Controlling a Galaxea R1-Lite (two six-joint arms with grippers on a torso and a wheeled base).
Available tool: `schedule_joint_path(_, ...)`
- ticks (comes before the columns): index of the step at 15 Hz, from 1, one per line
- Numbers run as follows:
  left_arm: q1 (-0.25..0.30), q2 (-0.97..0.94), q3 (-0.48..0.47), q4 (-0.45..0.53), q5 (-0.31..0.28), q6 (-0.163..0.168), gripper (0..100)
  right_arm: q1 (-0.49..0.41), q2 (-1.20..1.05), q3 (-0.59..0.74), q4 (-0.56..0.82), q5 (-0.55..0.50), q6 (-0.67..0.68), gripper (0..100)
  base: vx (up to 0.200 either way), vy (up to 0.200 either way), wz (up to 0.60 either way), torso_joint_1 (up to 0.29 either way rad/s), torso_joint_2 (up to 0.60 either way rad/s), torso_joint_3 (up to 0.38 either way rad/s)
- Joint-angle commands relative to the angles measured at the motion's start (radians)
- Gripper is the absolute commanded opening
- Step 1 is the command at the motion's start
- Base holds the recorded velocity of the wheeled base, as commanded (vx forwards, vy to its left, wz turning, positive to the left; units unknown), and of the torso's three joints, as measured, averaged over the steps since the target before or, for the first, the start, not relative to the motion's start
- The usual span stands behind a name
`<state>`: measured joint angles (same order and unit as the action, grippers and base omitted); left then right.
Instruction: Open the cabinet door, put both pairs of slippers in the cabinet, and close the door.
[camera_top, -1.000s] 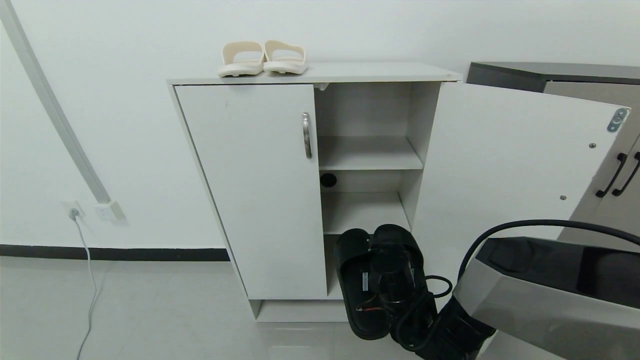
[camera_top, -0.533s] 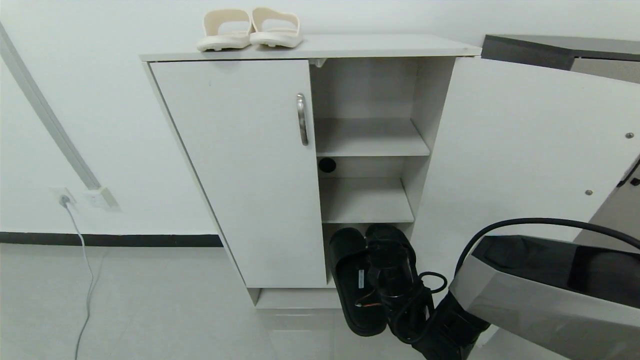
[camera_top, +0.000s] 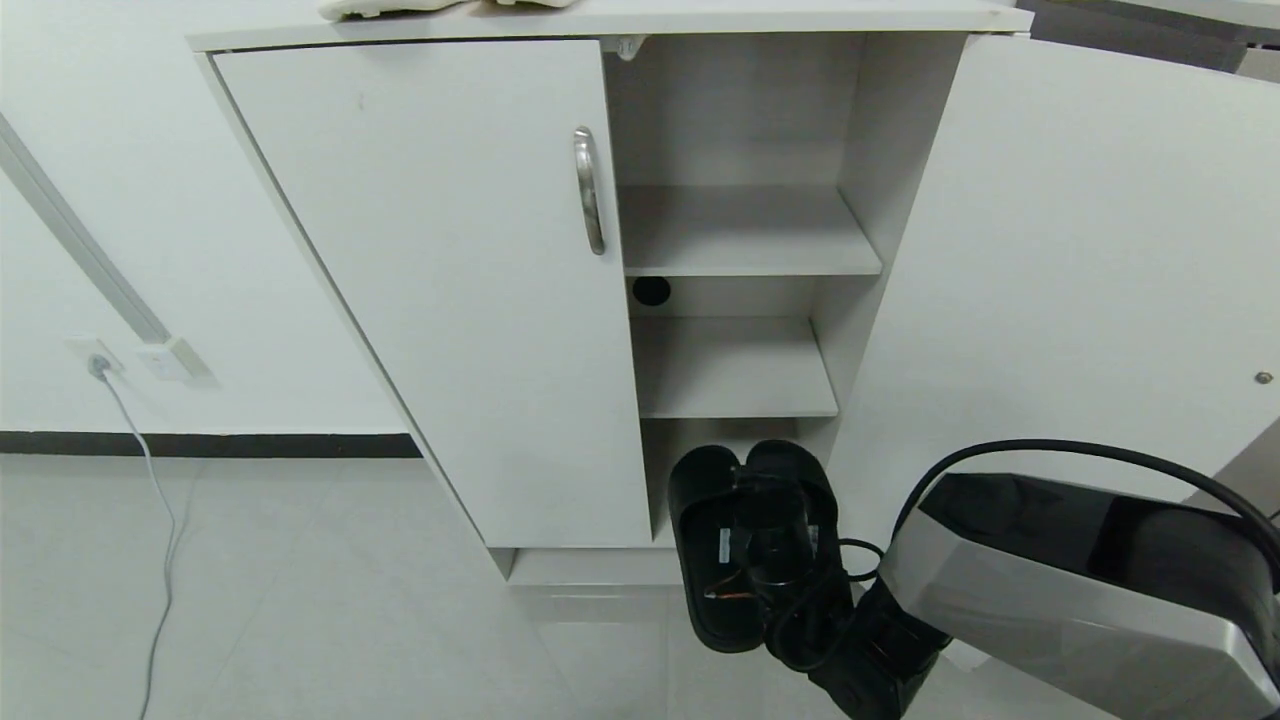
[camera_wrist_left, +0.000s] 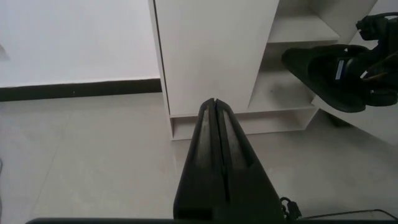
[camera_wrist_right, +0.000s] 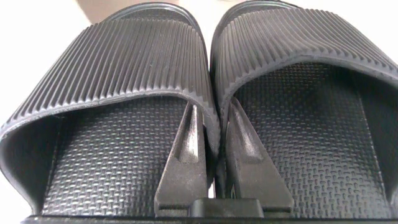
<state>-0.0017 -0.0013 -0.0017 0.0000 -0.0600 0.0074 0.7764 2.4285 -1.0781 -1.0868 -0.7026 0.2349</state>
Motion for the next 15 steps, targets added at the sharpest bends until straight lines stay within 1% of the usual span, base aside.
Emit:
schedule_joint_path(1,0.0,0.001,0.0,0.0,0.0,0.0,0,-0.008,0.012,-0.017,-0.013,-0.015,-0.005,0,0.0,0.0,0.0,0.002,0.0,-0.095)
schedule_joint_path(3,0.0,0.001,0.0,0.0,0.0,0.0,0,-0.009,0.009,-0.016,-0.085,-0.026,-0.046,0,0.0,0.0,0.0,0.0,0.0,0.0)
schedule_joint_path(4,0.0,0.001,0.0,0.0,0.0,-0.001,0,-0.012,0.011,-0.006,-0.166,-0.028,-0.101,0,0.0,0.0,0.0,0.0,0.0,0.0)
schedule_joint_path(6,0.0,0.001,0.0,0.0,0.0,-0.001,0,-0.017,0.011,0.003,-0.228,-0.028,-0.144,0,0.0,0.0,0.0,0.0,0.0,0.0)
schedule_joint_path(15,0.0,0.001,0.0,0.0,0.0,-0.001,0,-0.025,0.012,0.003,-0.231,-0.026,-0.149,0,0.0,0.0,0.0,0.0,0.0,0.0)
